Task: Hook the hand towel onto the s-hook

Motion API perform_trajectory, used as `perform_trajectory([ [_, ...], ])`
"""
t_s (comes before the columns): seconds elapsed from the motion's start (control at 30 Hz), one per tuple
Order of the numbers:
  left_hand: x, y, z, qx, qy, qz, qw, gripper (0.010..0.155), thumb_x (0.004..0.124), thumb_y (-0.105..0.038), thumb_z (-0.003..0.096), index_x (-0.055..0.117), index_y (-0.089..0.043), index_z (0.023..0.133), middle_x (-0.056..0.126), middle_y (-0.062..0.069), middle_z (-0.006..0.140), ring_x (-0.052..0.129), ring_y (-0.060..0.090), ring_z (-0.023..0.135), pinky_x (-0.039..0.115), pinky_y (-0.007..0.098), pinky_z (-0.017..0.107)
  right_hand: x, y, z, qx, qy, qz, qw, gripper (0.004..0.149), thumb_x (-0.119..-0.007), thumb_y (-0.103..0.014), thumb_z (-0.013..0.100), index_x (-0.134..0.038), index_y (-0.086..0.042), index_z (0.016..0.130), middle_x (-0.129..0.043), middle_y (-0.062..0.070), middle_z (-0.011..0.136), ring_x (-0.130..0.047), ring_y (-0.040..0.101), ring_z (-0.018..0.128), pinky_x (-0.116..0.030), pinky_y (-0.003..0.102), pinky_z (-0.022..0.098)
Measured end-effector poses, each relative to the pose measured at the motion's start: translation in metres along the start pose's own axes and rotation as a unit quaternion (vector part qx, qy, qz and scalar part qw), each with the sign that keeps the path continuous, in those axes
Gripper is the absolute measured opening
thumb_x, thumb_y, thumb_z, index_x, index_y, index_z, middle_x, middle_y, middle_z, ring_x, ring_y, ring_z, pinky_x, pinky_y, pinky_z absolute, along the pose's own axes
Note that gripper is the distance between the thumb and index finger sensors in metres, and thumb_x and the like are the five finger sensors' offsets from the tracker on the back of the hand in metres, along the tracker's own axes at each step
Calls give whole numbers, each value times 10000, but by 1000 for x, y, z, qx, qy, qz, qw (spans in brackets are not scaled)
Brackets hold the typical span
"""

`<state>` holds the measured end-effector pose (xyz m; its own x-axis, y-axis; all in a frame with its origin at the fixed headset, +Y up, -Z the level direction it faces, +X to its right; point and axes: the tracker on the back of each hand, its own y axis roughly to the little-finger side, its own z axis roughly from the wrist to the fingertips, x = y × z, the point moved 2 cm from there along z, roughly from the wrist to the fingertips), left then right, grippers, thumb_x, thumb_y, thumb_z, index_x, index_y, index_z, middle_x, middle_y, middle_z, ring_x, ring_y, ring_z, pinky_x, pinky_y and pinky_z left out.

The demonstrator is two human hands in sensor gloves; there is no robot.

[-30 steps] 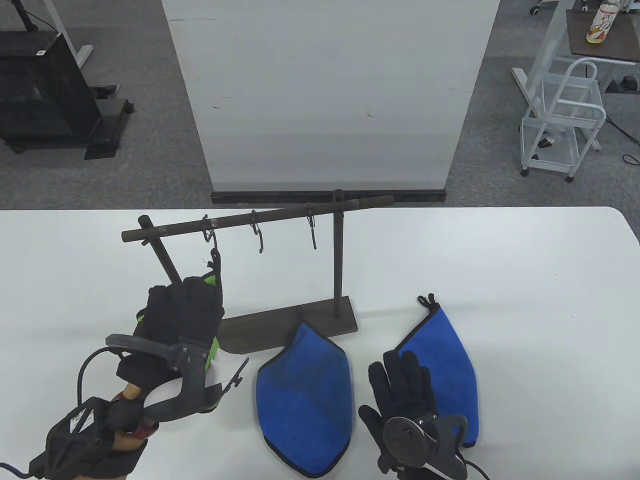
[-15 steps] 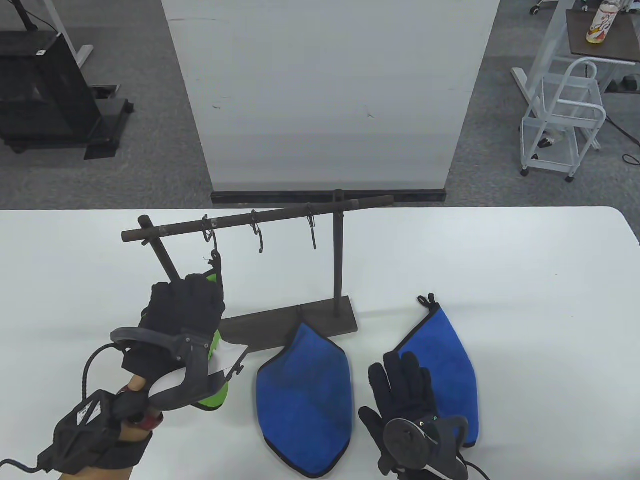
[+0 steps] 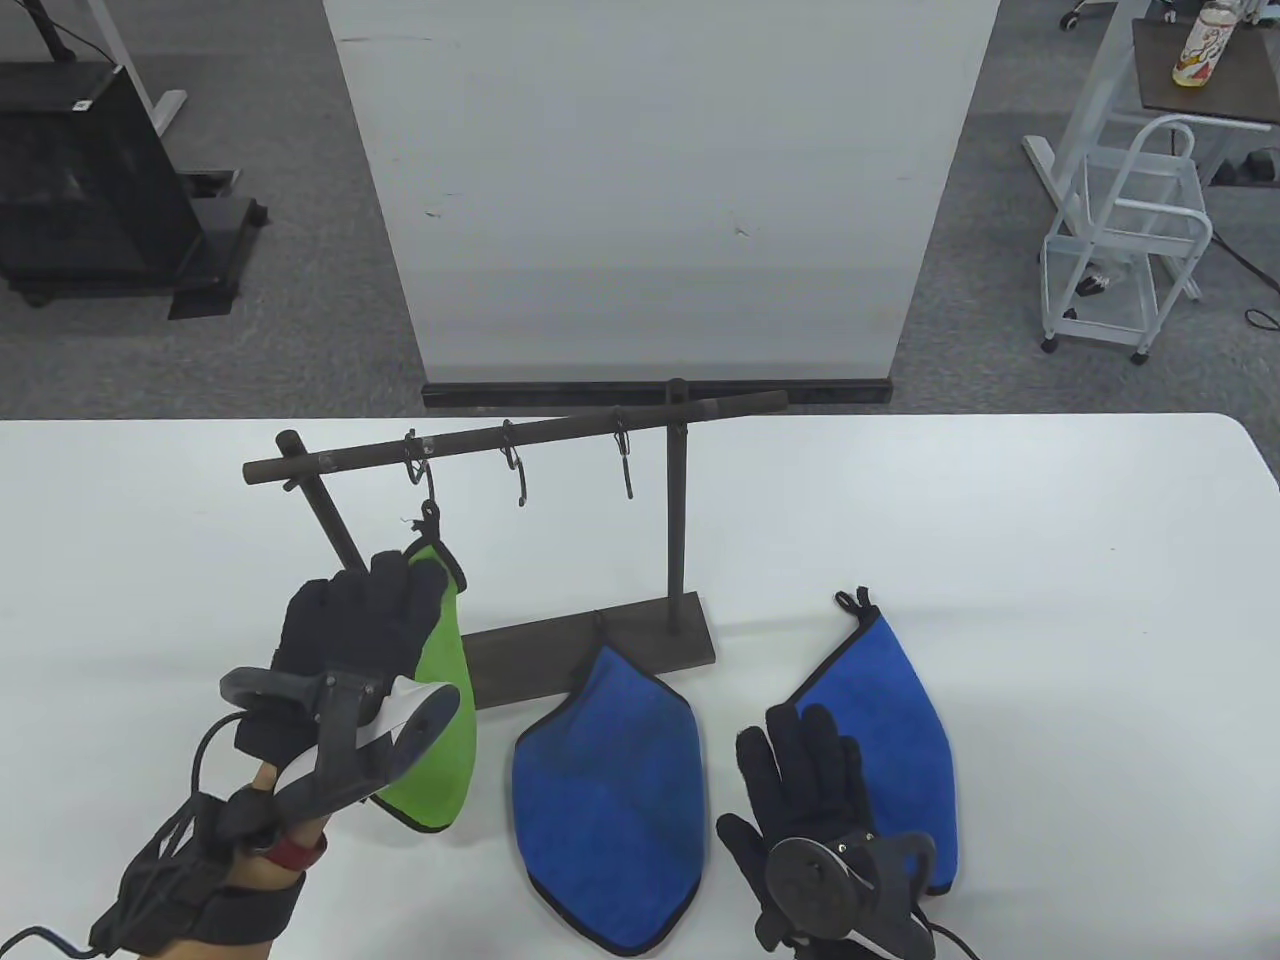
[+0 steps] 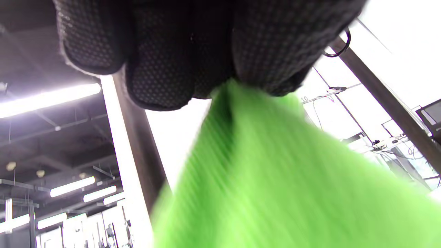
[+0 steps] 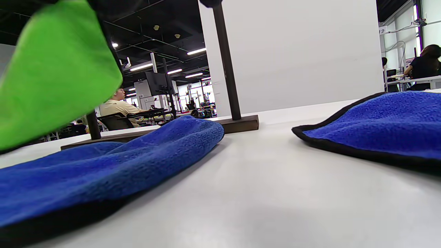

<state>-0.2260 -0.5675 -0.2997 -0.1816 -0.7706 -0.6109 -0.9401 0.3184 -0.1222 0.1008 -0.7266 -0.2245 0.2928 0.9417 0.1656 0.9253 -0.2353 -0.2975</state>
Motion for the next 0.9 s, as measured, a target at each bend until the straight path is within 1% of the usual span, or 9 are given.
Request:
perform_trajectory([
  [0.17,4,11,-13,-14,18,-40,999,540,787,-487,409,762,-322,922,813,37,962,915,323,785,737,523,649,0,-1,0,0,-2,-2,1000,722,-651,-553,480,-441,-214,1081,-218,100,1166,-93,375,1038,-257,558,729],
  [0.33,16,27,-36,-50,35,-71,996,700,659,-613,388,631,-301,1014,676,55,1070,763,359,955,583,582,753,-1,-1,0,0,-6,-2,1000,723,-653,-554,479,-439,-215,1081,-218,103,1166,-96,375,1039,-257,557,729],
  [0.47,36,42,-55,-80,57,-69,993,761,570,-640,381,544,-289,1056,557,59,1131,602,368,1056,452,594,793,-1,-3,1,-2,-10,-7,1000,723,-651,-554,481,-438,-214,1082,-216,103,1167,-92,377,1038,-256,557,730],
  [0.57,49,51,-63,-97,65,-66,991,792,520,-659,365,517,-287,1065,513,55,1147,549,361,1077,411,586,800,0,-5,1,-4,-10,-9,1000,722,-649,-555,482,-435,-216,1082,-216,104,1167,-94,377,1039,-256,555,730],
  [0.73,84,60,-97,-118,64,-84,987,830,449,-678,334,503,-286,1064,500,55,1146,535,360,1076,404,575,799,-5,-7,3,-10,-19,-14,1000,724,-648,-556,482,-432,-216,1083,-211,99,1166,-95,369,1041,-259,546,732],
  [0.77,97,57,-105,-101,69,-93,988,833,463,-670,332,506,-272,1063,501,70,1142,533,377,1072,401,586,799,-6,-6,5,-14,-20,-16,1000,725,-647,-558,483,-427,-219,1085,-196,97,1166,-88,366,1041,-257,547,733],
  [0.8,106,55,-112,-78,97,-67,990,825,471,-665,328,526,-281,1056,506,60,1142,523,367,1076,383,585,803,-7,-6,7,-17,-23,-16,999,724,-646,-559,481,-428,-221,1083,-197,94,1165,-90,364,1041,-259,546,733],
  [0.87,117,54,-120,-55,111,-29,992,825,432,-688,331,519,-299,1053,523,48,1135,562,351,1065,435,572,791,-6,-3,8,-28,-20,-5,999,722,-644,-558,484,-426,-219,1083,-197,94,1165,-95,365,1042,-263,547,733],
  [0.9,117,53,-121,-52,116,-35,991,823,438,-686,333,522,-298,1053,523,48,1136,561,349,1067,432,575,791,-6,-3,7,-30,-19,-2,999,722,-646,-556,483,-431,-216,1083,-205,95,1165,-102,366,1043,-267,548,733],
])
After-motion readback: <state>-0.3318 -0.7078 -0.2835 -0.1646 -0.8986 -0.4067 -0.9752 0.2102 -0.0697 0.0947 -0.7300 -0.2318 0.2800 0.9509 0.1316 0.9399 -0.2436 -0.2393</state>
